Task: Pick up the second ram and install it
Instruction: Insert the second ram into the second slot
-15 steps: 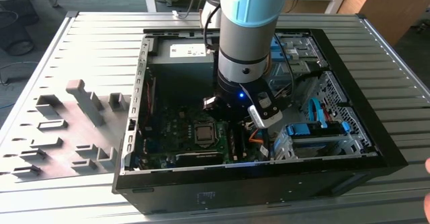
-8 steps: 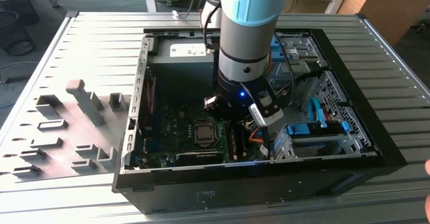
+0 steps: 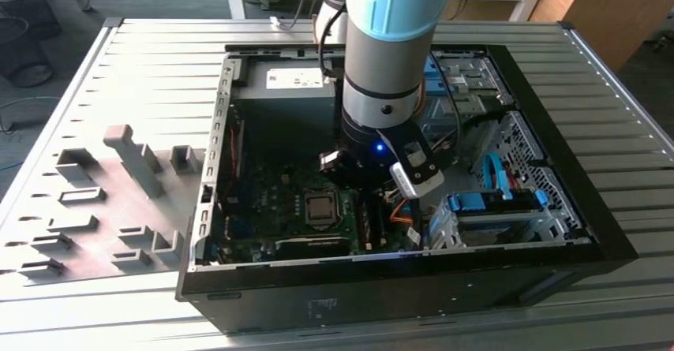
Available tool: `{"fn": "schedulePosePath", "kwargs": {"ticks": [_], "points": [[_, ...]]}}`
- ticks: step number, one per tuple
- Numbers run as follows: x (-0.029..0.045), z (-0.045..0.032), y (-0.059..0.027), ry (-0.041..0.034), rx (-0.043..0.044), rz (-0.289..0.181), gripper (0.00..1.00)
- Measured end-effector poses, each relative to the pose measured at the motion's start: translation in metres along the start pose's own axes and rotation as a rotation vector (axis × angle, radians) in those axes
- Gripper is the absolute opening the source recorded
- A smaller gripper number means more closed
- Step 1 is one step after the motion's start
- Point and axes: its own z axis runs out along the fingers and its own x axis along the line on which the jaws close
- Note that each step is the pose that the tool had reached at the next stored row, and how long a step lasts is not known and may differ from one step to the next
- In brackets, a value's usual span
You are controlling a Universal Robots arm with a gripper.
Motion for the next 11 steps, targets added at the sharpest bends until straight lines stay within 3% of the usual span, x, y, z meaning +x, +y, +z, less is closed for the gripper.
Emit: {"fn": "schedulePosePath", "kwargs": {"ticks": [11], "points": [[0.0012,-0.0043,-0.0003,-0.0014,0.0001,0.000,0.14]]}}
